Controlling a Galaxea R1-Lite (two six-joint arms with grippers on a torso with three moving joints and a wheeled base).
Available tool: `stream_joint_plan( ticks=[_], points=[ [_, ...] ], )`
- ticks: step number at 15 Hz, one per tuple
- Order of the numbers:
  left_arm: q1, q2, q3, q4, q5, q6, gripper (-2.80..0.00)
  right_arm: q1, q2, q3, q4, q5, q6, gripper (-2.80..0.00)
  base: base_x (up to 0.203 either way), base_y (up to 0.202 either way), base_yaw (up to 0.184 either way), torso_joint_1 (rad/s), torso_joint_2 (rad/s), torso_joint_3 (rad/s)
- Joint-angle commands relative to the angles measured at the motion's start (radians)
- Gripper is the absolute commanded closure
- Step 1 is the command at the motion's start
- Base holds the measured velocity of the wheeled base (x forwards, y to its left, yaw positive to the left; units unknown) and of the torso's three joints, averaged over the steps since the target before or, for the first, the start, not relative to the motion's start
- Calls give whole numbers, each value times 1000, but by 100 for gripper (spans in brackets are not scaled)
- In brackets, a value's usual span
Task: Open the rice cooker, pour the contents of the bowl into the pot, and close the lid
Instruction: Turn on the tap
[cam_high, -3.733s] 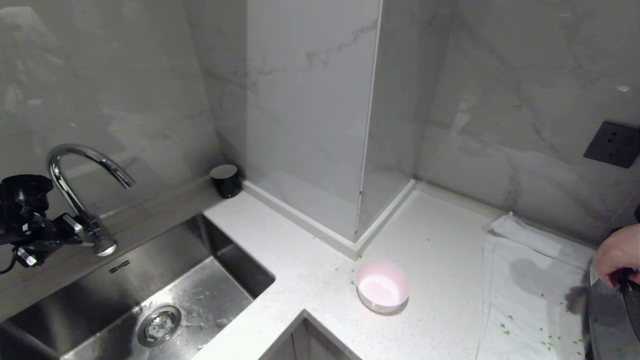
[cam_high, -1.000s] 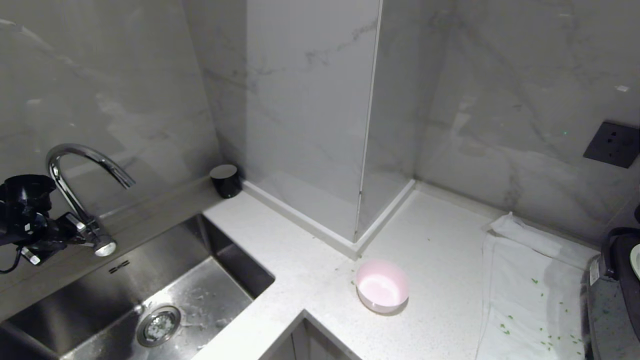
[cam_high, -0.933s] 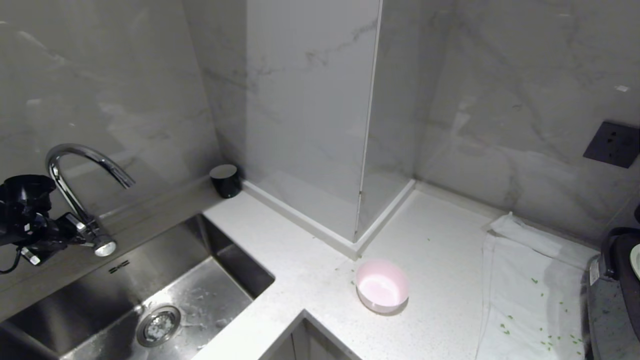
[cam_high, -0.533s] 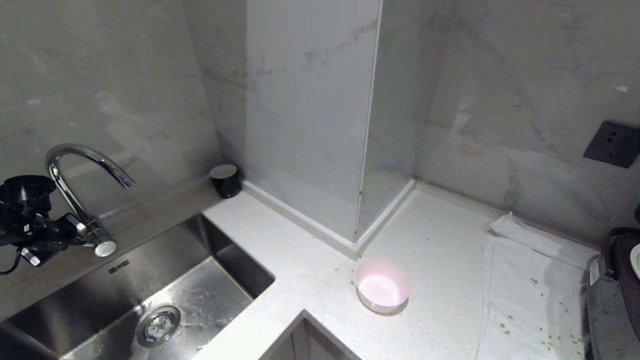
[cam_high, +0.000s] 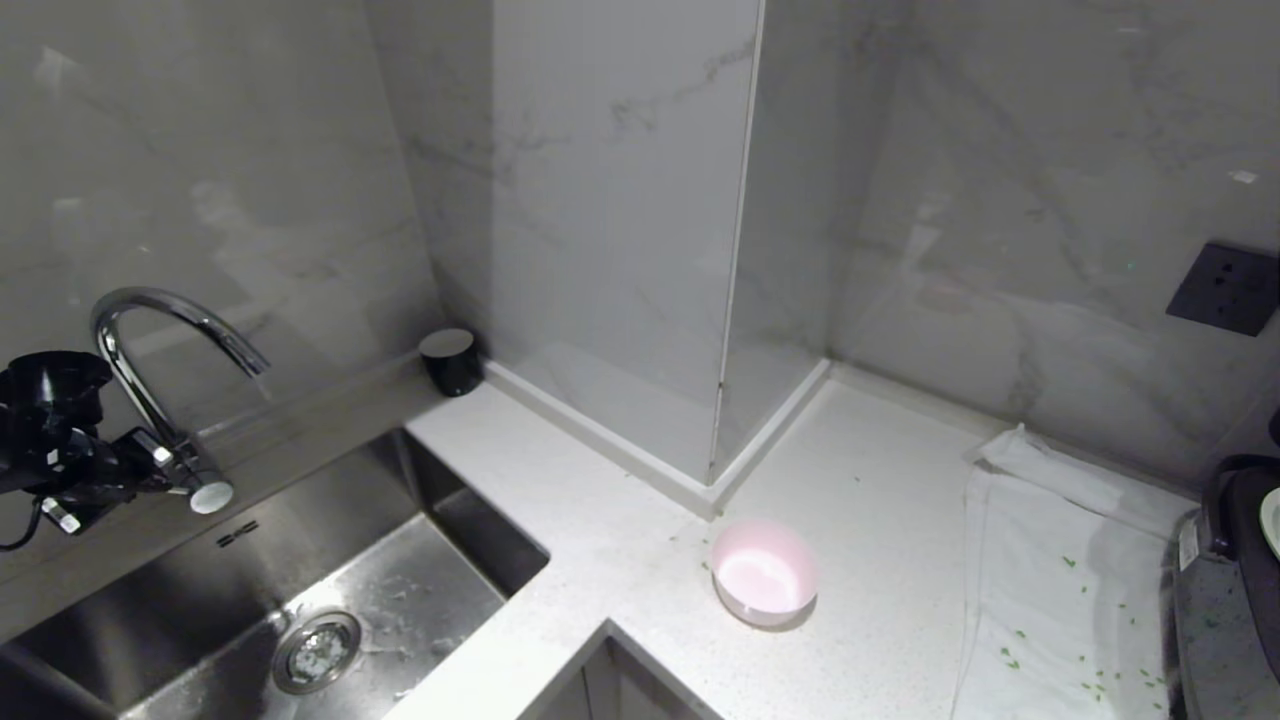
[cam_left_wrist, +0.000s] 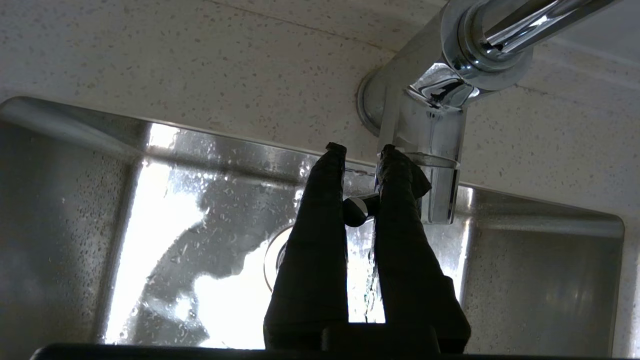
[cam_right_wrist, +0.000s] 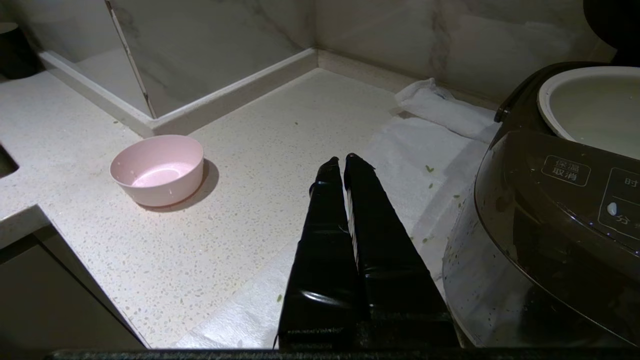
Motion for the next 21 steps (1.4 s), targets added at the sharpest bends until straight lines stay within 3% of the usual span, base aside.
stream_joint_plan(
  ticks=[1,21],
  points=[
    [2,-5,0,-1,2,-2,0,1,0,2,1,0,0,0,0,0,0,0,0,0],
    [4,3,-11,0,6,4,0,0,0,2,1,0,0,0,0,0,0,0,0,0]
  ],
)
